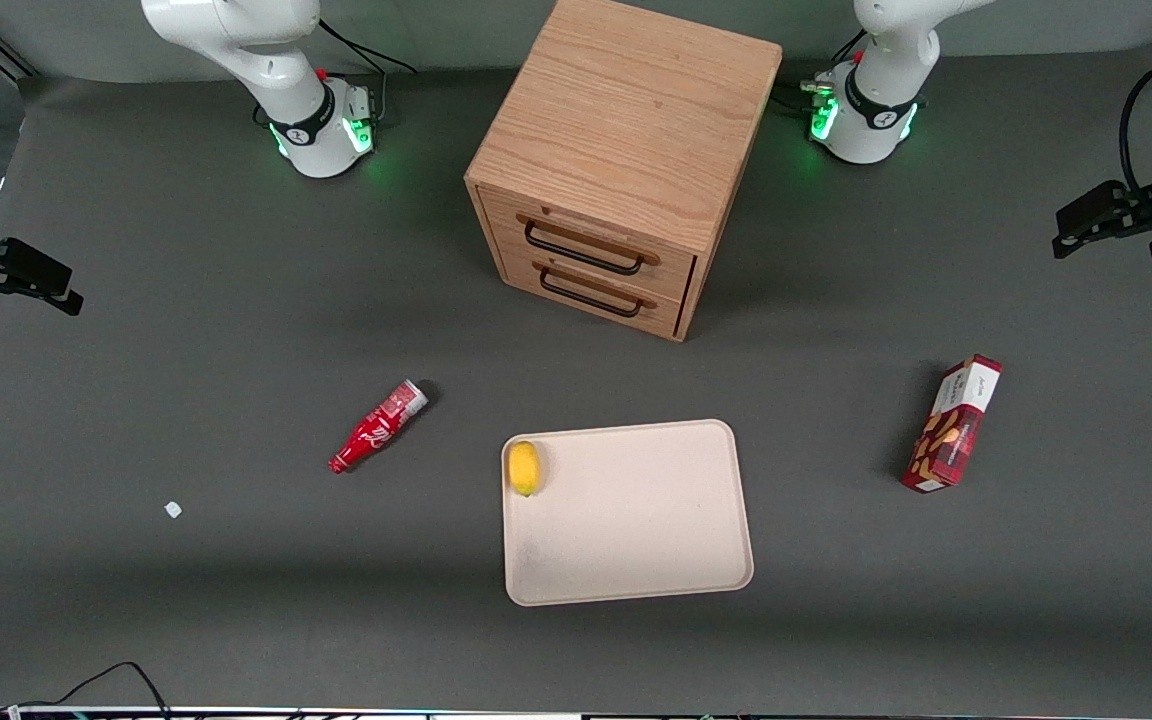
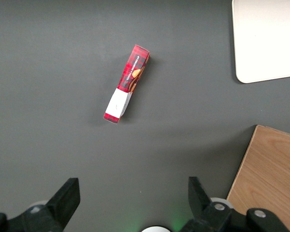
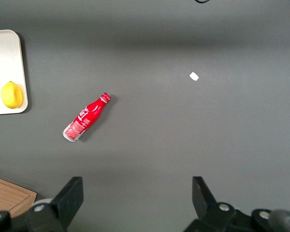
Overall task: Place red cookie box on tray
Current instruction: 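Move the left gripper toward the red tartan cookie box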
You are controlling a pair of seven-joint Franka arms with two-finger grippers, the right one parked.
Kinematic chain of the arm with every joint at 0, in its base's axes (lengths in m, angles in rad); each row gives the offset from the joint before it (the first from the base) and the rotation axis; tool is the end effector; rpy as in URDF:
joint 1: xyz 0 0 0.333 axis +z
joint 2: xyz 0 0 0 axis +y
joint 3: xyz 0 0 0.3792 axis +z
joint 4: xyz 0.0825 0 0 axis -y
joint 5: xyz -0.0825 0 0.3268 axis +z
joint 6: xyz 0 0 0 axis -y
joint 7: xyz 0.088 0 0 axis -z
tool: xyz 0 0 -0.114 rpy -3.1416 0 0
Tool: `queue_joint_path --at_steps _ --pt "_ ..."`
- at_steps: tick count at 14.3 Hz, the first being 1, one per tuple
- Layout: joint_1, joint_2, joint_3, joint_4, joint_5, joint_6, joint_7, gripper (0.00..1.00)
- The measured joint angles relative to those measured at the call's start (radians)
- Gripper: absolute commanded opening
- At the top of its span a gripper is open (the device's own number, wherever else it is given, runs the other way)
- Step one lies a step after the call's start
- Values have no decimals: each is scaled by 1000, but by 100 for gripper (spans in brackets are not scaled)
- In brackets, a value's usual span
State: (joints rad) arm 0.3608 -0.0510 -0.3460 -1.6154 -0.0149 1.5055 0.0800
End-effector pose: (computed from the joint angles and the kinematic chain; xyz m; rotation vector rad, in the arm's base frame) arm 0.4716 -0.0006 0.6800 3.1379 -0.1016 -0.0973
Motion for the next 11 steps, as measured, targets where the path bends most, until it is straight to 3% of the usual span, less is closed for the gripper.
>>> queue_joint_path --at_steps 3,6,11 --pt "-1 56 -1 -2 11 8 3 100" --pt "-1 141 -2 -17 74 75 35 100" --pt "-2 268 -3 -152 105 354 105 100"
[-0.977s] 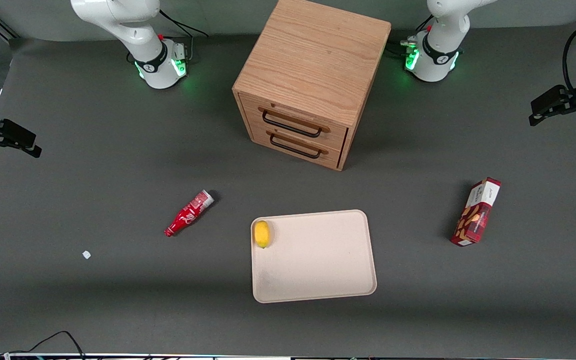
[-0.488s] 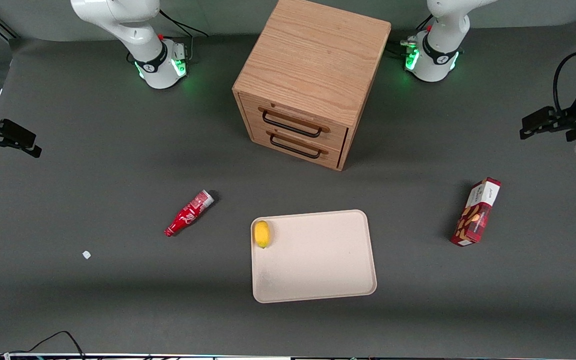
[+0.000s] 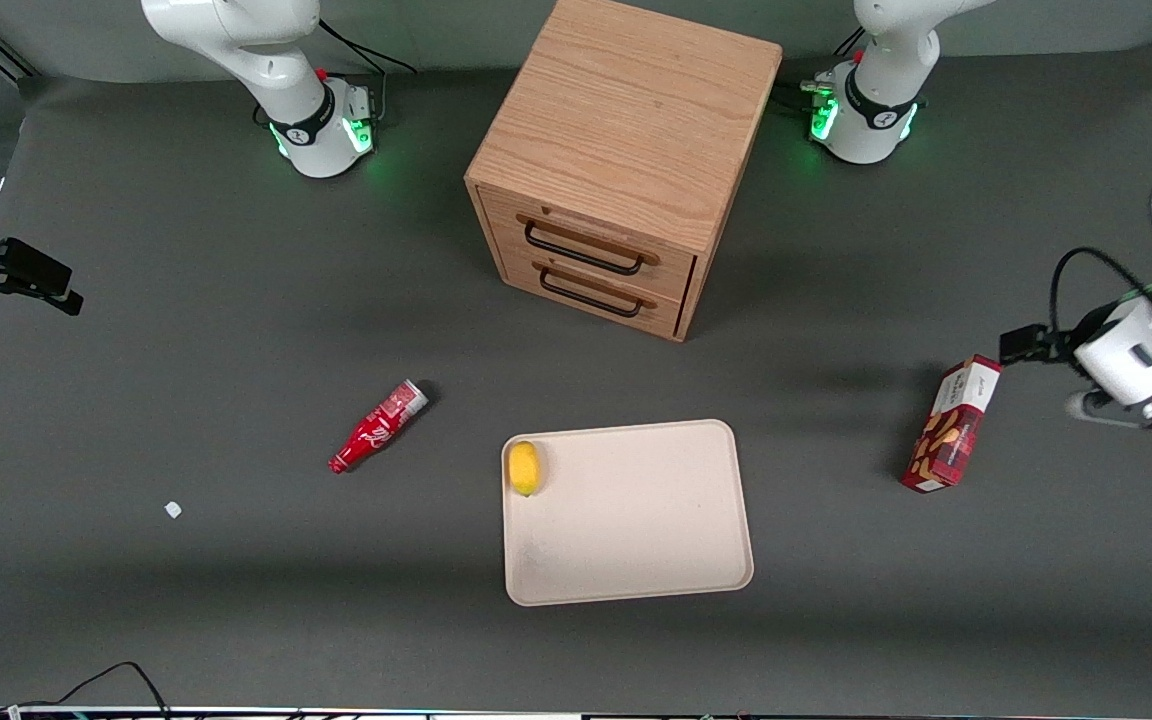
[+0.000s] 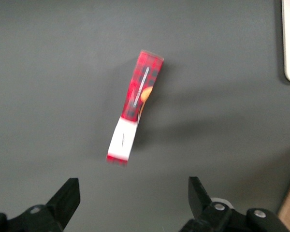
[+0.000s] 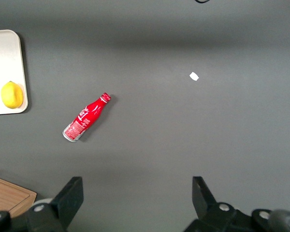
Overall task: Place red cookie box on tray
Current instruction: 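Move the left gripper toward the red tartan cookie box, then lower the left gripper over the cookie box and close on it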
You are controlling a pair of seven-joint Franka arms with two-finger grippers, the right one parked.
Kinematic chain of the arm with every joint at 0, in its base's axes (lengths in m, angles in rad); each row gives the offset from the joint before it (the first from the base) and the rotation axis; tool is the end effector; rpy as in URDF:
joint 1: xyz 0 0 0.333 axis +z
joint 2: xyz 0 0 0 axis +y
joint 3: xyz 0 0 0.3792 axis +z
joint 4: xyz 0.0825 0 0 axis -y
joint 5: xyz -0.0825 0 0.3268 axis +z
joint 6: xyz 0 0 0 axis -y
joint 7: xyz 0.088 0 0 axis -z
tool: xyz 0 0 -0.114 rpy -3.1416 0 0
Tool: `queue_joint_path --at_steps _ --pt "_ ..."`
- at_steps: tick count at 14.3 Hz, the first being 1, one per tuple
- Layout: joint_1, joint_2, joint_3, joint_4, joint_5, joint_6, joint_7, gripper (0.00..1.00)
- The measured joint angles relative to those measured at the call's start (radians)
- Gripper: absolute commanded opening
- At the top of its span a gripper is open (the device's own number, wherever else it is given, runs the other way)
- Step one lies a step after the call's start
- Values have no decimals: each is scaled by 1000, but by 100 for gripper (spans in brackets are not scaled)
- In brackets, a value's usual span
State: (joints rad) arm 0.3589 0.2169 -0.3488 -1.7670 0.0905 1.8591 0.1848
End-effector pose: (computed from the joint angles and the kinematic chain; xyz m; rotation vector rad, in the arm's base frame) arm 0.5652 0.0308 0.5123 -3.1203 0.3160 0.1749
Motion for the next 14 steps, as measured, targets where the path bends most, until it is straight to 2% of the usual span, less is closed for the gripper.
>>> queue_joint_path --at_steps 2,9,14 --pt "-1 31 0 -78 11 126 31 100" --pt "-26 102 -1 -248 159 423 41 100" --pt "-27 153 21 -307 220 573 46 100"
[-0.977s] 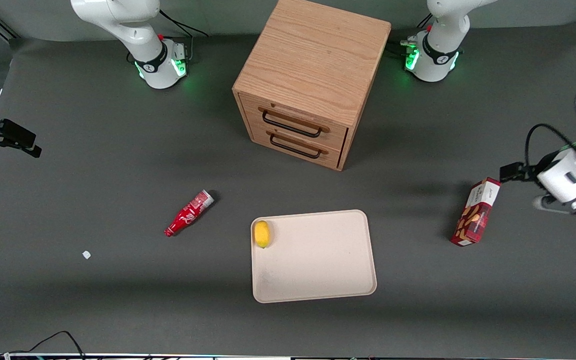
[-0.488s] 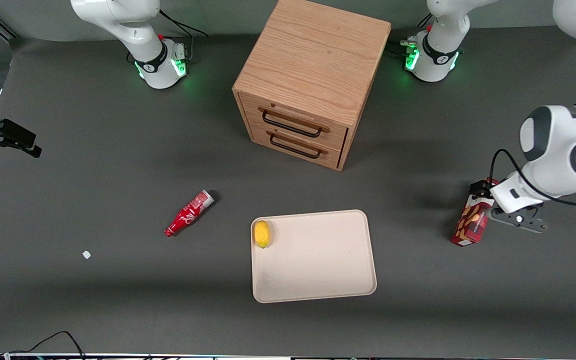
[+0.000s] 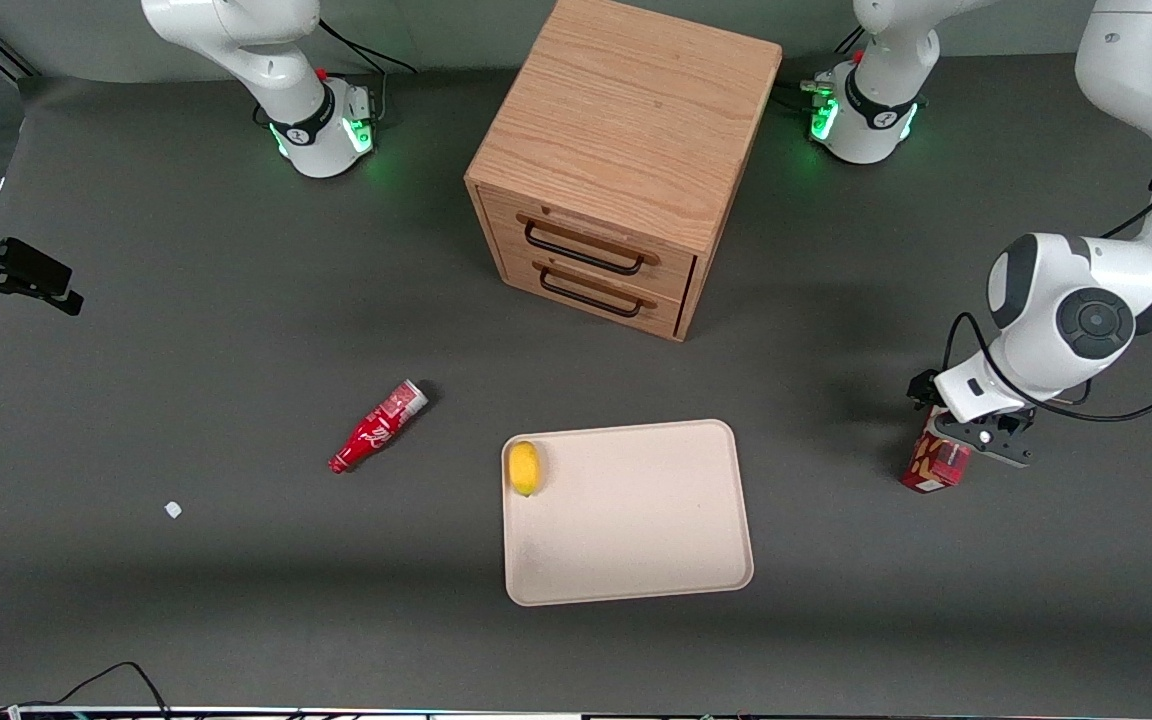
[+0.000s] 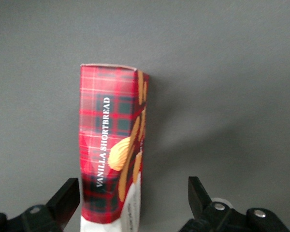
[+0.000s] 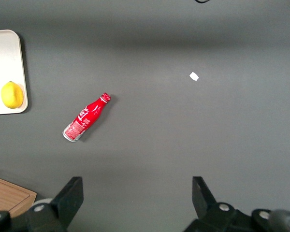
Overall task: Place red cookie box on tray
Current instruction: 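Lower the left gripper over the cookie box and close on it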
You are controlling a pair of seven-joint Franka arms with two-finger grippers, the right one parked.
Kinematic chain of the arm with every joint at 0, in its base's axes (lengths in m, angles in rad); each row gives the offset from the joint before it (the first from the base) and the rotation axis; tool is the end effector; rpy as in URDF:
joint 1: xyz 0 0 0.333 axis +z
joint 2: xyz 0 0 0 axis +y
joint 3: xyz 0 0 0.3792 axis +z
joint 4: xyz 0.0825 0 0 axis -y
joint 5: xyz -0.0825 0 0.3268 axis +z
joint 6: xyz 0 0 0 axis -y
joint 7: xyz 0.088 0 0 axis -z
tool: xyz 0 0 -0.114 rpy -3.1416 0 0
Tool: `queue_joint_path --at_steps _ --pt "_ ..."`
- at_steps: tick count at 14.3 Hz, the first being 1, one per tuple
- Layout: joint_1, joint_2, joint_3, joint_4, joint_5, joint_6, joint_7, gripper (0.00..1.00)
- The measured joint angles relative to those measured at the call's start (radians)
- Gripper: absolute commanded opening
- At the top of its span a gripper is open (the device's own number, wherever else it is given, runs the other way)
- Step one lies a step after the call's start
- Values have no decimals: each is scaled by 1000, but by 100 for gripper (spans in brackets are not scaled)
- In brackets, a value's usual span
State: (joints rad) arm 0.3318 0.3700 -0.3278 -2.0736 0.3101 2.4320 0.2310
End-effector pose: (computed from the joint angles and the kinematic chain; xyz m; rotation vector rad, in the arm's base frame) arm 0.5736 0.0190 0.3545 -2.9797 0.6661 -0.0135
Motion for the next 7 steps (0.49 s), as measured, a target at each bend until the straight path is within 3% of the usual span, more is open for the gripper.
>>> queue_joint_path --at_steps 6,7 --pt "-17 37 45 0 36 62 9 100" --pt "-20 40 47 0 36 63 9 91"
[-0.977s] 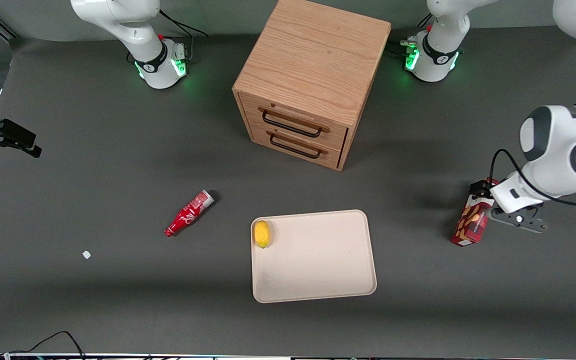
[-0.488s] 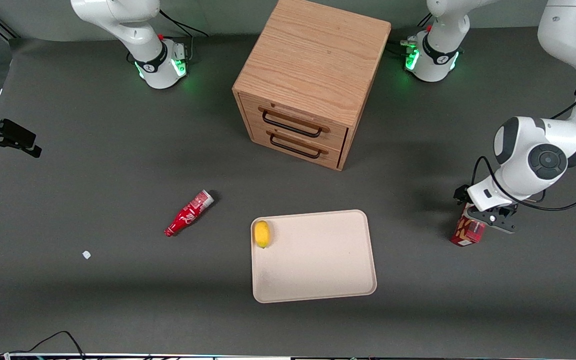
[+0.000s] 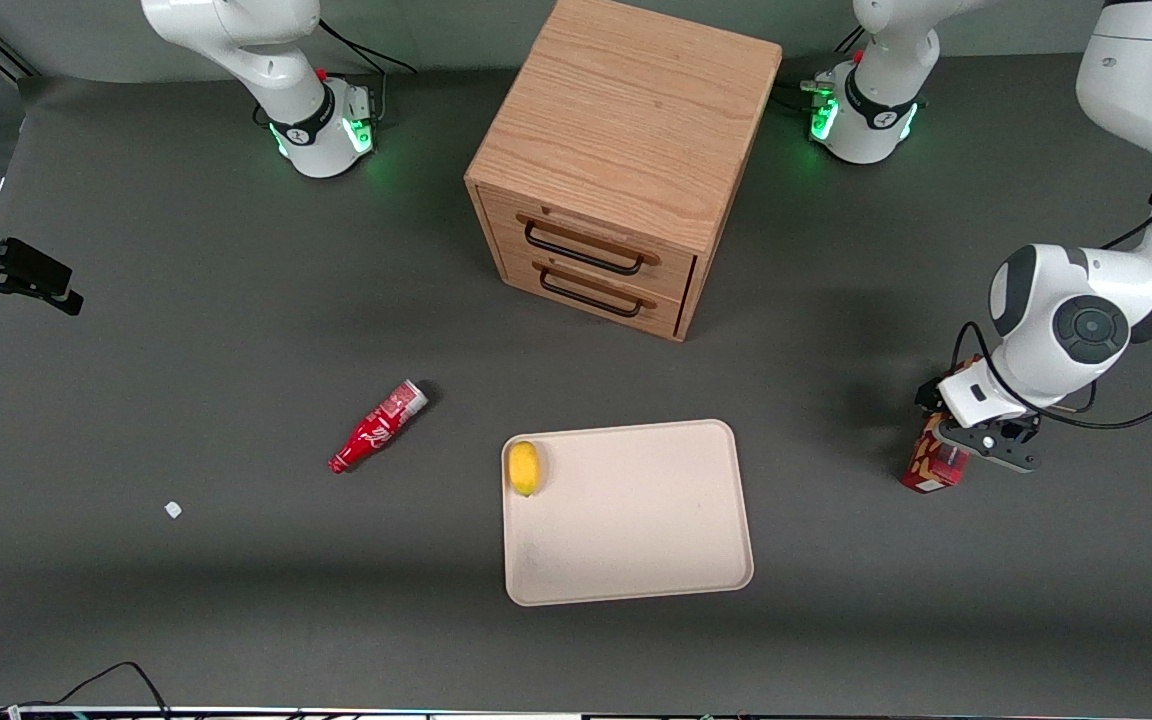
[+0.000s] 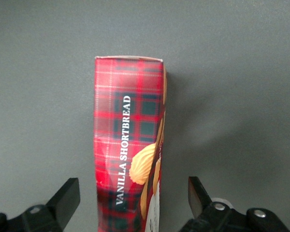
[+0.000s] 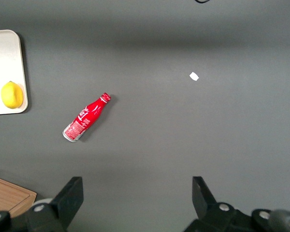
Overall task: Place red cookie box on tray
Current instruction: 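Lower the left gripper over the cookie box and close on it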
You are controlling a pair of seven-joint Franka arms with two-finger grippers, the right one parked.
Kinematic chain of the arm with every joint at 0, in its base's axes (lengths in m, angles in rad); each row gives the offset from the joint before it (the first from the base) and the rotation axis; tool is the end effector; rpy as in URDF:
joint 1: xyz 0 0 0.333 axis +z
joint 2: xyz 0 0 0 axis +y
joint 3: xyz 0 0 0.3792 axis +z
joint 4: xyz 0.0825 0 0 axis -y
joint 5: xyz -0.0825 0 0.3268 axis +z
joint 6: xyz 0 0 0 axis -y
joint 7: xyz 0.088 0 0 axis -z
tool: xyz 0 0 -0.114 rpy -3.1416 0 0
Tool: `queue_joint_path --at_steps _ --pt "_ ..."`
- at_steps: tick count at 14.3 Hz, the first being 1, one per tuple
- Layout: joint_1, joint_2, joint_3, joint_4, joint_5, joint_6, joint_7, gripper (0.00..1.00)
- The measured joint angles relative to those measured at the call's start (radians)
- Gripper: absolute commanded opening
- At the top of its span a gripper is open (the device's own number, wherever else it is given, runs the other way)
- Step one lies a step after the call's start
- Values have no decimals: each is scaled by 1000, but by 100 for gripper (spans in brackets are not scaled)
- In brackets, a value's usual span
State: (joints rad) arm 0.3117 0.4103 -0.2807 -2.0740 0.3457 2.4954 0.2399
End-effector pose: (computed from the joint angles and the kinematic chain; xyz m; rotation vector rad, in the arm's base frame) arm 0.5803 0.0306 0.3349 -2.9560 0.6891 -0.0379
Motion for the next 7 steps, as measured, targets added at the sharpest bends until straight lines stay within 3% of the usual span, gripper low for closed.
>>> queue_joint_path --at_steps 6,7 --pt "-3 9 11 0 0 12 0 1" --pt "-3 9 11 0 0 12 0 0"
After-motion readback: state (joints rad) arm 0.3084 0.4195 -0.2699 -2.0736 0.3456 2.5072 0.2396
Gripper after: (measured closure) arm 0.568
